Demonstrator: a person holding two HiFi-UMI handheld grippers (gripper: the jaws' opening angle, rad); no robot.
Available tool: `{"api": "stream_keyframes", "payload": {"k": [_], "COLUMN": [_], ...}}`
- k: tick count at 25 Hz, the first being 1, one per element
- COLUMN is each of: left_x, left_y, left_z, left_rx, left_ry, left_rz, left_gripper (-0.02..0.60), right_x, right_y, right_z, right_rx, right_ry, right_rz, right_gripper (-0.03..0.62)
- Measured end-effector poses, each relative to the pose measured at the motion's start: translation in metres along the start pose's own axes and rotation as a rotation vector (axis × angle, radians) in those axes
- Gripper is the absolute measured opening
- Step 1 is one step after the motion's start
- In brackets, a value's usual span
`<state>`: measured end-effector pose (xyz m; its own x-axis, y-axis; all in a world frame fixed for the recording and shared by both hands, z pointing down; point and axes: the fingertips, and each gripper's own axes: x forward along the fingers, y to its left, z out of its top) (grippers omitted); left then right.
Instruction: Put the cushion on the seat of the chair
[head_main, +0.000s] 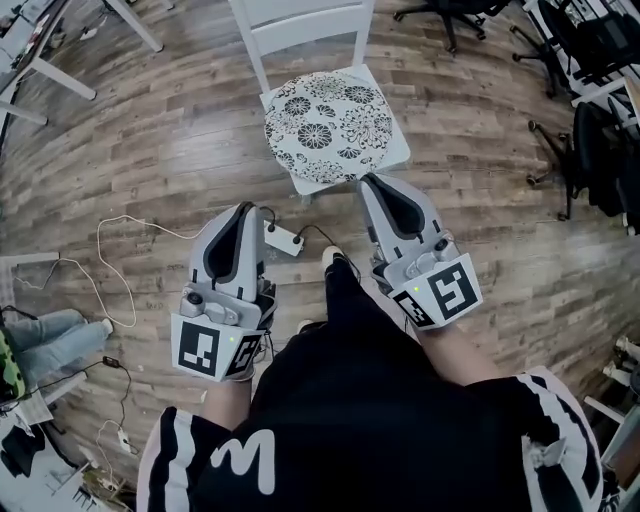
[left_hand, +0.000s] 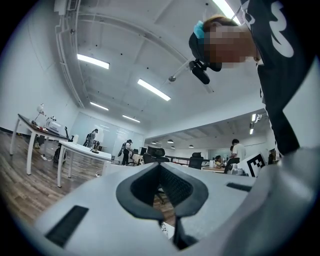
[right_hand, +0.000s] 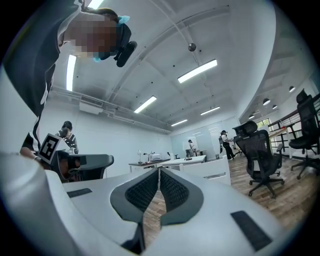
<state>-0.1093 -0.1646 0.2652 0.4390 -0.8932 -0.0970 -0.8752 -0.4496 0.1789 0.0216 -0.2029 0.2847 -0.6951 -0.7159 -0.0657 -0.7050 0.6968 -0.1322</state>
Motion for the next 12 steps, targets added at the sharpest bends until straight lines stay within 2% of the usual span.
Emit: {"api": "stream_keyframes", "payload": {"k": [7,12], "left_x": [-0.086,-0.150], "left_y": [-0.029,-0.034], "left_z": [0.020,0.025], "left_rx": [-0.010,0.016], "left_ry": [-0.040,-0.037], "left_rz": [-0.053,-0.049], "left_gripper": [0.006,0.006], "right_x": [-0.044,-0.082], "right_y": [0.084,0.136], "right_z": [0.001,0.004], "right_rx": [-0.009,-0.009], "right_ry": [-0.025,-0.052], "right_rz": [0.000,-0.016], "right_gripper": [0.028,0.028]}}
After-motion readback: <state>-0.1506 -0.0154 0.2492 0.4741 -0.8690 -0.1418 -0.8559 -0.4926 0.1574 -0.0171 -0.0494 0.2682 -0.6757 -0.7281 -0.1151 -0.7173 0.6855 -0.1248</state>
